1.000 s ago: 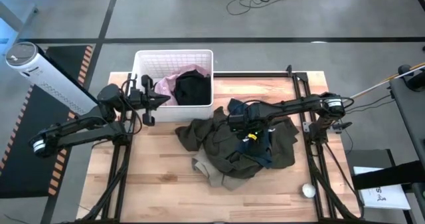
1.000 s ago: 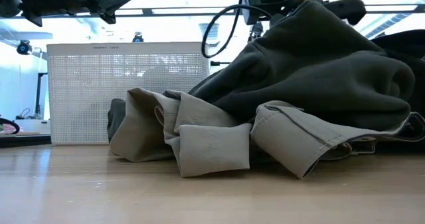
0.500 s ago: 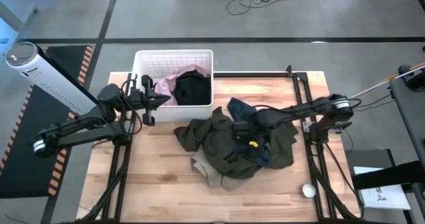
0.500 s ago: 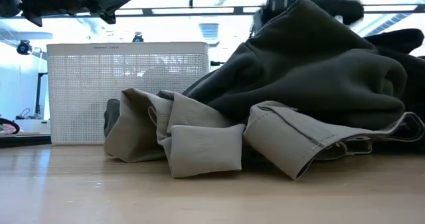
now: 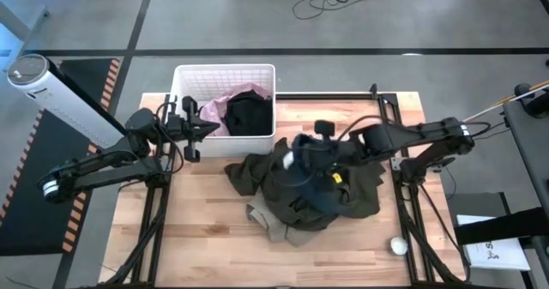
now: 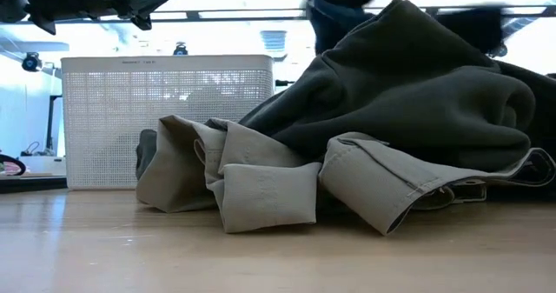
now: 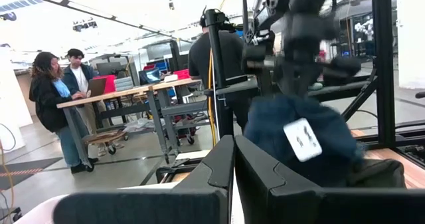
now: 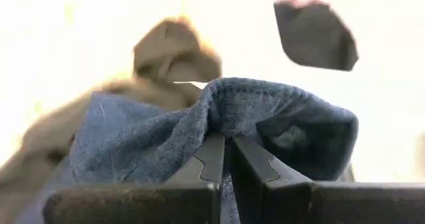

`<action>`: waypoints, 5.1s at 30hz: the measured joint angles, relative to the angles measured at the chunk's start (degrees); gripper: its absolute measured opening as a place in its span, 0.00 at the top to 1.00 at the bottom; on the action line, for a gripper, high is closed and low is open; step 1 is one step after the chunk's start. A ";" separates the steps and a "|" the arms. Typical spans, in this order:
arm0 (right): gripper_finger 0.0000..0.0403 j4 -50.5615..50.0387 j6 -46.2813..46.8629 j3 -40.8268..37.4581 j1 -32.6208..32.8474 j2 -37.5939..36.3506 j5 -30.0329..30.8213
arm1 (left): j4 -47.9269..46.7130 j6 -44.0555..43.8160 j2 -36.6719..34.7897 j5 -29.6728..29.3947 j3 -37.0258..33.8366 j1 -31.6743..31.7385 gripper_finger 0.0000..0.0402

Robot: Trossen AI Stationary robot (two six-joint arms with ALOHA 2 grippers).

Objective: Sort clothes
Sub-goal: Put the blue shorts into the white bin, then put the black jacket into the white bin

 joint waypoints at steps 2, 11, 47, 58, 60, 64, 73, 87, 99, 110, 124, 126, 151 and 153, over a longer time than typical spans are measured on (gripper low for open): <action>1.00 2.44 -3.02 2.77 -0.02 0.59 1.46 | 0.02 0.01 0.00 0.00 0.00 0.00 1.00; 1.00 10.93 -17.09 19.31 -0.49 6.41 11.37 | 0.05 0.68 0.00 -2.54 0.00 0.00 1.00; 1.00 37.65 -25.54 40.12 -23.63 31.75 -2.71 | 2.36 -0.42 -1.68 -40.37 -2.38 -0.02 1.00; 0.97 30.21 -13.63 40.12 -28.07 39.76 -12.88 | -1.06 -0.17 -6.02 -40.33 -2.38 -0.02 1.00; 0.93 28.55 -13.62 40.12 -28.40 40.31 -14.73 | -1.09 -0.17 -6.23 -40.33 -2.38 -0.02 1.00; 0.78 27.32 -11.26 40.12 -28.42 40.42 -15.44 | -1.16 -0.18 -6.02 -40.30 -2.38 -0.02 1.00; 0.44 24.06 -6.62 40.12 -27.53 37.47 -15.62 | -1.74 0.53 -6.05 -39.22 -2.38 0.00 1.00; 0.52 16.32 -2.30 40.14 -29.14 36.79 -18.32 | -0.69 0.70 -5.89 -31.83 -2.36 -0.02 1.00; 0.97 19.79 -4.47 40.16 -30.71 42.39 -25.64 | -0.24 0.68 -5.01 -31.23 -2.34 -0.02 1.00; 1.00 16.42 -0.88 40.12 -30.84 50.00 -29.02 | -0.24 0.66 -5.07 -30.78 -2.34 -0.02 1.00; 0.99 12.91 -5.31 40.14 -30.18 39.66 -28.41 | -0.22 0.79 -5.07 -30.69 -2.34 0.00 1.00; 0.98 10.89 -7.64 40.14 -29.46 36.09 -25.49 | -0.50 0.83 -5.07 -29.94 -2.34 0.00 1.00; 0.59 -20.18 1.51 12.68 -7.94 16.54 -19.66 | -1.03 0.86 -5.57 -25.07 -2.32 -0.02 1.00; 0.58 -20.10 3.58 9.84 -5.24 16.22 -19.97 | -1.07 1.08 -5.55 -25.08 -2.32 -0.01 1.00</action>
